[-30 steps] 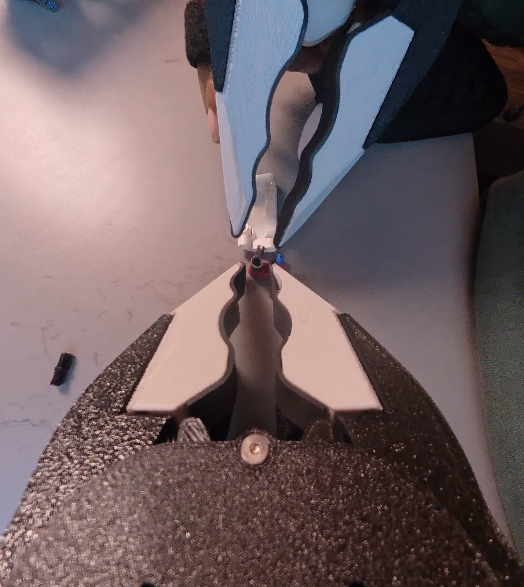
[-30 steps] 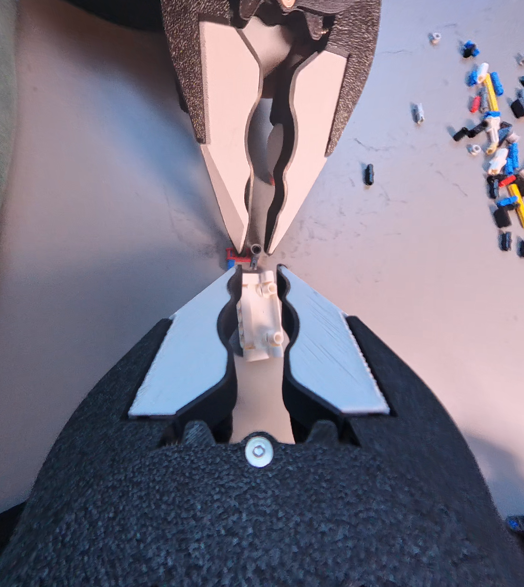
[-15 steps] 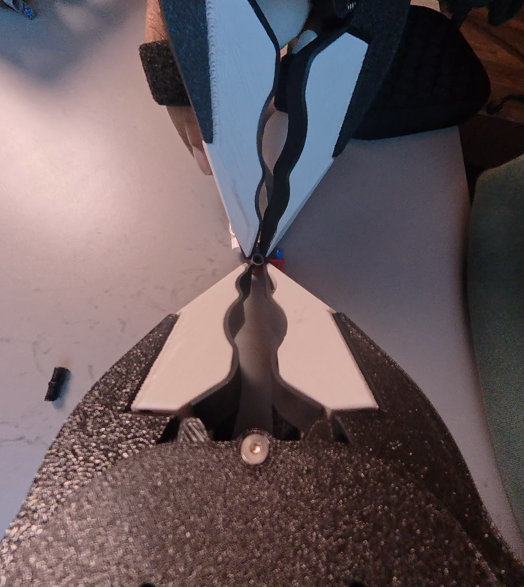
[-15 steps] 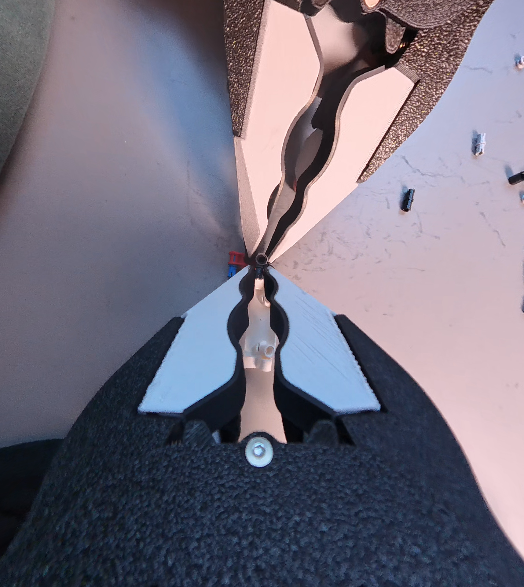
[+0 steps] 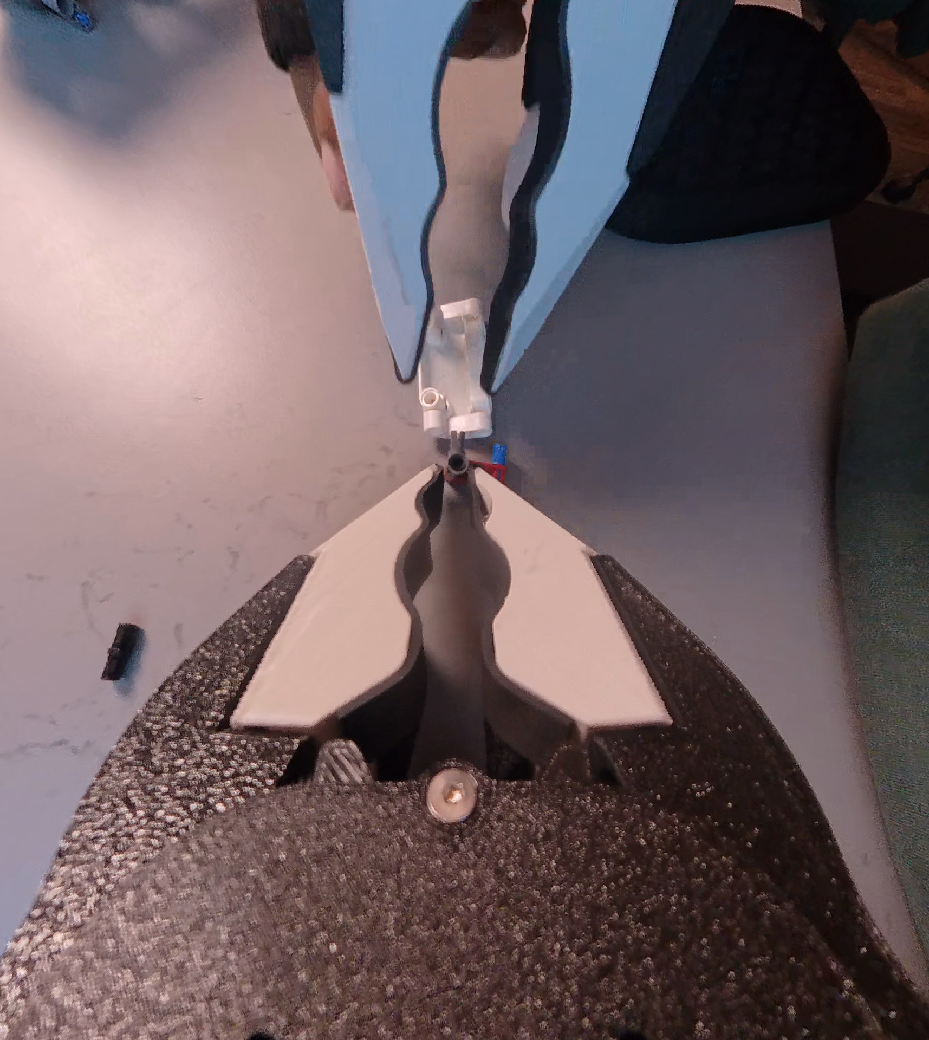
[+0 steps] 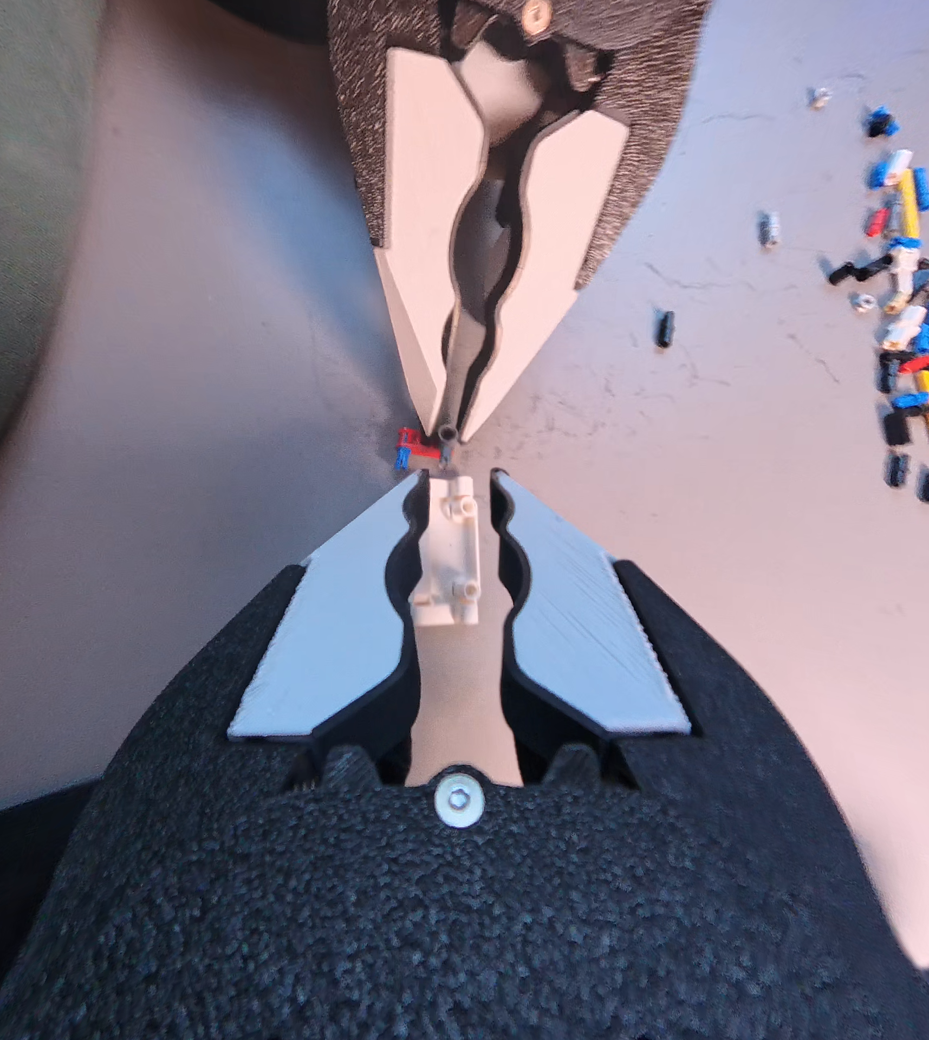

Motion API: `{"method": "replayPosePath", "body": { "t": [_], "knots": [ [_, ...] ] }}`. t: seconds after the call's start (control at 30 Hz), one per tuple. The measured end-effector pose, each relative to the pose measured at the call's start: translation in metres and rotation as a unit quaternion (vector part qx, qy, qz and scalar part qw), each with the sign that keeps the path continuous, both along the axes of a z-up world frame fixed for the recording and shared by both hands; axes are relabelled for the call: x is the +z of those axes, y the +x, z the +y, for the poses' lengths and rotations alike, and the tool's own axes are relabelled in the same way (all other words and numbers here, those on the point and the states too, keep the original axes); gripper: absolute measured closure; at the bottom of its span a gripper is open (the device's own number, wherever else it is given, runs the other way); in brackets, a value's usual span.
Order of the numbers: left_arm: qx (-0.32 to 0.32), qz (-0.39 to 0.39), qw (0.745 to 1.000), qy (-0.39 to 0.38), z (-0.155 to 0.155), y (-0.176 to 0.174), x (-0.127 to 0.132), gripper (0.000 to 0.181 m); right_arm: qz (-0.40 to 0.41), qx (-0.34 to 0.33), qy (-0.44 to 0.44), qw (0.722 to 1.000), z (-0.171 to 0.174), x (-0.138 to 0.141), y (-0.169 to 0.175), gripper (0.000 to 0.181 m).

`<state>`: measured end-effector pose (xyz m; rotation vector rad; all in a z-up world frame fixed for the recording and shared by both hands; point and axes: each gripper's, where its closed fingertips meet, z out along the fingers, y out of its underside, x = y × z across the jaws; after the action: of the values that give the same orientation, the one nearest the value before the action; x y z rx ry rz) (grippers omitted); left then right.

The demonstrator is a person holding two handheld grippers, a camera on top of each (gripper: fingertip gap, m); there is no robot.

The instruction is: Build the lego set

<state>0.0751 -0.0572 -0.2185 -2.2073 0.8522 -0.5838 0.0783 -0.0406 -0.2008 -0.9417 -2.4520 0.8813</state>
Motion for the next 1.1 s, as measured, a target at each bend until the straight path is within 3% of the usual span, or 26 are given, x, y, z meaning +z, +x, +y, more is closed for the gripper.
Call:
{"method": "replayPosePath", "body": {
  "t": [0.03,0.17,0.33,0.57,1.1],
  "knots": [
    [0.001,0.001,1.0,-0.001,-0.001,-0.002,0.0,0.171,-0.002,-0.007,-0.008,1.0,0.005,0.005,0.003,0.158],
    [0.004,-0.013,1.0,-0.002,0.0,-0.003,0.004,0.166,-0.027,-0.021,0.003,0.999,0.021,-0.002,0.017,0.148],
    [-0.002,-0.023,1.0,-0.012,0.0,0.0,0.005,0.166,-0.042,-0.013,-0.01,0.999,0.012,-0.018,0.019,0.144],
    [-0.006,-0.03,0.999,-0.034,-0.005,-0.001,0.004,0.166,-0.048,-0.008,-0.01,0.999,0.01,-0.024,0.016,0.153],
    [-0.031,0.002,0.998,-0.046,-0.027,-0.023,0.002,0.162,-0.029,-0.029,-0.015,0.999,0.011,-0.023,0.017,0.153]
  ]
}}
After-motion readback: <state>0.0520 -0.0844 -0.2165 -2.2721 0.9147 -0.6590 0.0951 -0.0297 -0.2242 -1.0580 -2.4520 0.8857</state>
